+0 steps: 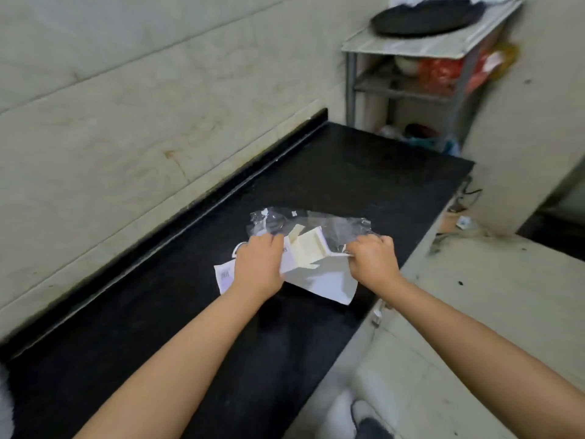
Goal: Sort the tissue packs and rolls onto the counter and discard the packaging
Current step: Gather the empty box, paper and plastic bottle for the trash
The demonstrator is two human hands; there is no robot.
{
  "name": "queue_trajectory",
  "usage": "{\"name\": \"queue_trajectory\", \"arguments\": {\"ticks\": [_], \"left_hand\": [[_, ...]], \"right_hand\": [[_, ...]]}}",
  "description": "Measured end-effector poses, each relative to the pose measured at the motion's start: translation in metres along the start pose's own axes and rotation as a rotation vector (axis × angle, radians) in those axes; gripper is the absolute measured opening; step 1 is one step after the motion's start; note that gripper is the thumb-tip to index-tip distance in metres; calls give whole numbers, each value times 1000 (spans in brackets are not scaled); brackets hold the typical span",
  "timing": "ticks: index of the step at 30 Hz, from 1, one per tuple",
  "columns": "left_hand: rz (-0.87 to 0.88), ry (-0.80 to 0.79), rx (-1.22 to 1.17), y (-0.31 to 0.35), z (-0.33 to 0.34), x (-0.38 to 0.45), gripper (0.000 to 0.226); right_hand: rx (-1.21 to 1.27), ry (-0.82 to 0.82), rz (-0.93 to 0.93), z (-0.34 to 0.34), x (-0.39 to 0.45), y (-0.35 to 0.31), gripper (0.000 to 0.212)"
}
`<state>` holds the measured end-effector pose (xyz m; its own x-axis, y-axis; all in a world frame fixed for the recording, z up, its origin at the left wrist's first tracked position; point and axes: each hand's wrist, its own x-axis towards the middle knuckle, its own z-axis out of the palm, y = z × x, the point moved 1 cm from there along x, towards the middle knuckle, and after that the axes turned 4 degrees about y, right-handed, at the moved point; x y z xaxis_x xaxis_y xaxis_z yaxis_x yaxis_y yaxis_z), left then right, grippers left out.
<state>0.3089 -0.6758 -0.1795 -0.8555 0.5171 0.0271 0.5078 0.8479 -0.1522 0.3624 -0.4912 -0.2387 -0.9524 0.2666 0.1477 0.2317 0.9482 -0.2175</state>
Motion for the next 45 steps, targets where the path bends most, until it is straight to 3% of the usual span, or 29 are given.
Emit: {"name": "queue_trajectory", "arguments": {"ticks": [8, 11, 16, 20, 24, 31, 33, 34, 38, 45], "left_hand": [[439, 47, -118, 191, -31, 42, 47], [581, 80, -123, 276, -46, 45, 45], [811, 113, -148, 436, -58, 32, 40], [943, 47, -176, 573, -56, 11, 39], [1019, -53, -161, 686, -41, -19, 48], [1094, -258, -207, 822, -8, -63, 66], [1106, -372, -263, 858, 2, -64, 61], [1101, -438, -307, 880, 8, -63, 55], [999, -629, -472, 951, 39, -54, 47], [887, -808, -581, 1065, 102, -51, 59]], "right_hand": [[129, 64, 557, -88, -102, 163, 19], [155, 136, 724, -122, -149, 227, 38], [123, 198, 912, -169, -243, 333, 41], [125, 256, 1052, -190, -333, 420, 48], [159, 272, 1254, -200, -424, 491, 41], [226, 209, 1586, -181, -524, 588, 20], [263, 184, 1656, -165, -540, 616, 28], [292, 170, 1689, -155, -548, 633, 32], [370, 84, 1791, -127, -561, 693, 12], [640, -13, 1918, -55, -571, 790, 23]]}}
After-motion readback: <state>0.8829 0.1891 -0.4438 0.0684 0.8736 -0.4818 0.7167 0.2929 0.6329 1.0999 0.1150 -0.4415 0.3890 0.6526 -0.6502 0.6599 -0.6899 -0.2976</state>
